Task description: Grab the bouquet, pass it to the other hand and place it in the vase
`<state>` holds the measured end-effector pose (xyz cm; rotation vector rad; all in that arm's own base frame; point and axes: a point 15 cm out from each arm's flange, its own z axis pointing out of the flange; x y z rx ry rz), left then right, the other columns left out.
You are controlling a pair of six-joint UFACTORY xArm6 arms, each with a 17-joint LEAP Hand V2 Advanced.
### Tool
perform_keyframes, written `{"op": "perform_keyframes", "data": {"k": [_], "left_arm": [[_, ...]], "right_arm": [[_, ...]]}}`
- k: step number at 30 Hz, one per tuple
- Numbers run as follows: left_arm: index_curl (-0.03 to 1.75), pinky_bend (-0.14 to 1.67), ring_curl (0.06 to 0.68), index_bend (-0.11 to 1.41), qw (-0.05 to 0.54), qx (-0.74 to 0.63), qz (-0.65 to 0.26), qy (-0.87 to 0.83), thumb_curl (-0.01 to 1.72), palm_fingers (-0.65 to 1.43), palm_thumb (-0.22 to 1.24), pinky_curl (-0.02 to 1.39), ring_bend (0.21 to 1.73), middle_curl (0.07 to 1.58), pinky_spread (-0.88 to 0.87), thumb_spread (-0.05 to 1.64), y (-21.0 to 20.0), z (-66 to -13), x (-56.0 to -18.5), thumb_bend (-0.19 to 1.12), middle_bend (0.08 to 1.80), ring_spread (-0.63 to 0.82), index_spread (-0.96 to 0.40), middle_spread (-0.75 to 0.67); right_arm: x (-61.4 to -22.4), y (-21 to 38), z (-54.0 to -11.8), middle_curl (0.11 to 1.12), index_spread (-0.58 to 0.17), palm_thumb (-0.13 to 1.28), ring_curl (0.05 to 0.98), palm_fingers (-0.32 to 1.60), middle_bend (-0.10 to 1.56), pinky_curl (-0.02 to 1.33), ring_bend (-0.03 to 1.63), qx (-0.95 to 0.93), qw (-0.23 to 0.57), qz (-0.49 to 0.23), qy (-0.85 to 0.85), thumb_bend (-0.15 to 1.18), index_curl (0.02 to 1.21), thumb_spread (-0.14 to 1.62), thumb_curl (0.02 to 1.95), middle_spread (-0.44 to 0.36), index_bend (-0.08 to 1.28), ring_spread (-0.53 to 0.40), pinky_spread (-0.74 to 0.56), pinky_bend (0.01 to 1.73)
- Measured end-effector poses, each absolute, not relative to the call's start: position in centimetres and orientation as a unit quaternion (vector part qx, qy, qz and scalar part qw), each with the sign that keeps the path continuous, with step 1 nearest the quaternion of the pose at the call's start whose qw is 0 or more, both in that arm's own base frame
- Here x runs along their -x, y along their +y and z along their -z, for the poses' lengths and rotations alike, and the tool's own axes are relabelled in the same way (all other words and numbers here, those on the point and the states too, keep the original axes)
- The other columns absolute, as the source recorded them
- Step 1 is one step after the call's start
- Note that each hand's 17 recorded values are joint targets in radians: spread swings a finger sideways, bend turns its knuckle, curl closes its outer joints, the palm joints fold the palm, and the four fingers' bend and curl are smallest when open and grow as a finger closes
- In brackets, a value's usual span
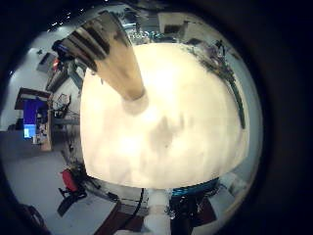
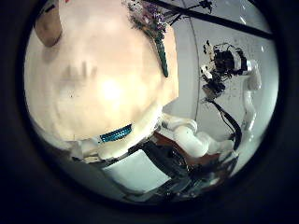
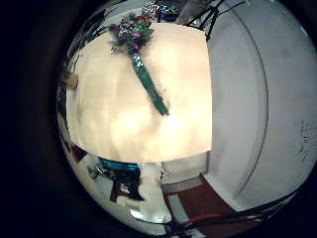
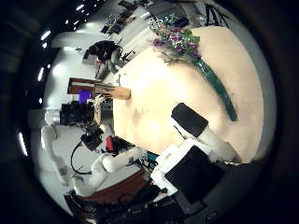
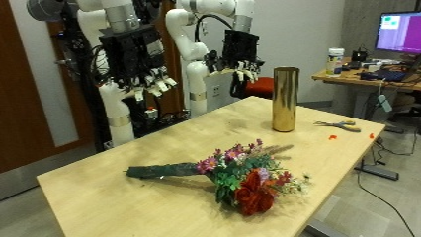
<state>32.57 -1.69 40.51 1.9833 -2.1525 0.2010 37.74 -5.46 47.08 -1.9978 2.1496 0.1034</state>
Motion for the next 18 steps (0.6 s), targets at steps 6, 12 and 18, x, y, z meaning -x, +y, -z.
{"op": "perform_keyframes", "data": {"k": [6,12,18], "left_arm": [[0.47,0.24,0.143,0.25,0.114,-0.672,-0.065,-0.729,0.3,0.33,0.28,0.29,0.46,0.27,0.31,1.02,-1.6,-39.9,-33.9,-0.03,0.17,0.37,-0.09,0.17],[0.46,0.22,0.144,0.24,0.128,-0.67,-0.055,-0.73,0.3,0.35,0.28,0.28,0.47,0.28,0.31,1.02,-1.4,-38.5,-35.0,-0.03,0.18,0.39,-0.09,0.16],[0.45,0.19,0.14,0.2,0.132,-0.669,-0.051,-0.73,0.3,0.38,0.27,0.27,0.47,0.3,0.32,1.02,-1.2,-37.9,-36.9,-0.03,0.19,0.45,-0.06,0.15]], "right_arm": [[-40.6,-6.6,-45.2,0.34,-0.204,0.64,0.209,0.34,0.25,0.29,0.54,0.66,0.089,-0.055,0.744,-0.02,0.28,1.12,0.35,0.106,0.16,0.177,0.4,0.32],[-42.3,-7.1,-41.0,0.35,-0.158,0.6,0.209,0.31,0.26,0.29,0.56,0.647,0.065,-0.089,0.755,-0.02,0.28,1.12,0.35,0.154,0.15,0.182,0.4,0.33],[-44.2,-7.8,-38.3,0.35,-0.141,0.56,0.203,0.29,0.27,0.28,0.54,0.64,0.065,-0.085,0.761,-0.02,0.28,1.13,0.34,0.206,0.16,0.191,0.4,0.34]]}}
